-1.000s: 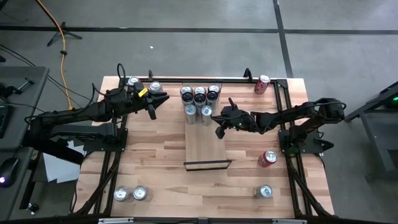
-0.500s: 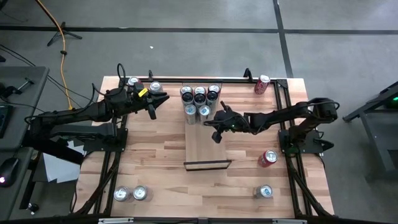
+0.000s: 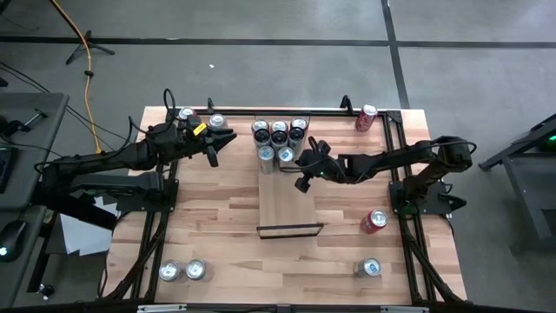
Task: Place canned beverage on shelf
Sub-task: Put the blue soda can on the shelf aligned with the other blue soda can
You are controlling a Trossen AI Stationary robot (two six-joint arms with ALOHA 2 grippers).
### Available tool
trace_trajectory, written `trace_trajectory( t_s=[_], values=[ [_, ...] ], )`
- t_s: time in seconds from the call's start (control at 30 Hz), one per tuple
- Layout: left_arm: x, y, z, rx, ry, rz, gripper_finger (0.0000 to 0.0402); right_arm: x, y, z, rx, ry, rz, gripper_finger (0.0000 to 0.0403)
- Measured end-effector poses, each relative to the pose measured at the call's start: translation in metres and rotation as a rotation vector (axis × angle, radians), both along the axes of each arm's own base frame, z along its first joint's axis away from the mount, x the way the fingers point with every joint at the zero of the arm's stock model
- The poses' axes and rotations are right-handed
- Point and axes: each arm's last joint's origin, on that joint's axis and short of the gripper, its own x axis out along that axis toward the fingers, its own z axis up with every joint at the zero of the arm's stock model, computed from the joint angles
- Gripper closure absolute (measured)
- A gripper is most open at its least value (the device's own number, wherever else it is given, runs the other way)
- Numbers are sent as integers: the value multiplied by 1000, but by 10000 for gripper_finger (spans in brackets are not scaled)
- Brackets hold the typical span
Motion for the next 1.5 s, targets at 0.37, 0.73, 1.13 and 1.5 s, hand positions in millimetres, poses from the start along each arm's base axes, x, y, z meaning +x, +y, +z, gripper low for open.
trace_trajectory(
  t_s=[0.37, 0.73, 1.13, 1.5],
  values=[
    [0, 0, 0, 0, 0, 0, 349, 6, -4, 8, -2, -105, -5, 403],
    [0, 0, 0, 0, 0, 0, 349, 7, -9, 11, -4, -139, -18, 403],
    [0, 0, 0, 8, 7, -1, 349, 1, -8, 15, -65, -83, 6, 403],
    [-5, -6, 7, 8, -51, -158, 349, -44, 4, 56, 30, -52, 40, 403]
  ],
)
